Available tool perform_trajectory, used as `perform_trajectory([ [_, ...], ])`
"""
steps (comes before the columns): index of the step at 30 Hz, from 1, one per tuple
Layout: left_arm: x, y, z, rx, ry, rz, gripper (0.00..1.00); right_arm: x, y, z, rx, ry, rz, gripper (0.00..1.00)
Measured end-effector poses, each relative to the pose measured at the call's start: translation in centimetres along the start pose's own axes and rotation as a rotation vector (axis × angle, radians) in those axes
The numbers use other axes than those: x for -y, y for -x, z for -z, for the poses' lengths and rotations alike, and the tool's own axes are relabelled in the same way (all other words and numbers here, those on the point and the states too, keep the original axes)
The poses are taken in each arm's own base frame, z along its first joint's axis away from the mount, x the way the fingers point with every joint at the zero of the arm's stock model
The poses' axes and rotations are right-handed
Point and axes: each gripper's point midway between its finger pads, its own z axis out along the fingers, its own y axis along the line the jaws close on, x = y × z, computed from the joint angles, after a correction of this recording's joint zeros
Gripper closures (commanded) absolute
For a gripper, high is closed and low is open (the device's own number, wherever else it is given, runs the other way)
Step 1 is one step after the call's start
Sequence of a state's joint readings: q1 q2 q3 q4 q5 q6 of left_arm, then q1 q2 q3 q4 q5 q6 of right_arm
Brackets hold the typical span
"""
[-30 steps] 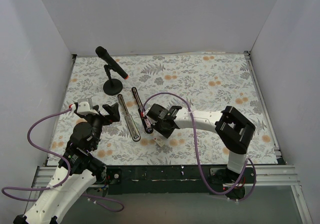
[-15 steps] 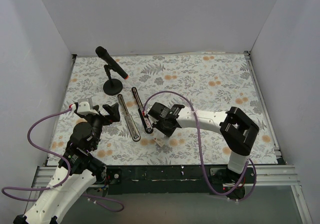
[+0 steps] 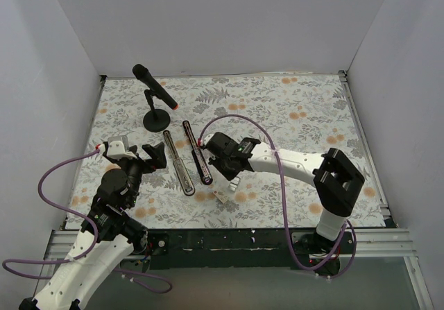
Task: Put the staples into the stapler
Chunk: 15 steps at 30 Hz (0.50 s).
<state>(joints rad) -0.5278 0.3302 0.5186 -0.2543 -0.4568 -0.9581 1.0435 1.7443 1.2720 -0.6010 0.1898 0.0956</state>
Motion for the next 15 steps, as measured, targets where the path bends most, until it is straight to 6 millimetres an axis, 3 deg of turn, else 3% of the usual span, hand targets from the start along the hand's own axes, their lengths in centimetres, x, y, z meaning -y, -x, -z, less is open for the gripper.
perform_trajectory([
  [7,0.0,0.0,0.0,0.001,0.001,0.000,0.02,2.3,2.3,-0.3,0.053,-0.021,-0.137,0.82],
  [13,0.0,0.2,0.1,0.007,-0.002,0.003,0.02,6.2,4.2,-2.7,0.033,-0.060,-0.225,0.82],
  [15,0.0,0.2,0.1,0.007,-0.002,0.003,0.02,6.7,4.5,-3.4,0.026,-0.063,-0.233,0.82],
])
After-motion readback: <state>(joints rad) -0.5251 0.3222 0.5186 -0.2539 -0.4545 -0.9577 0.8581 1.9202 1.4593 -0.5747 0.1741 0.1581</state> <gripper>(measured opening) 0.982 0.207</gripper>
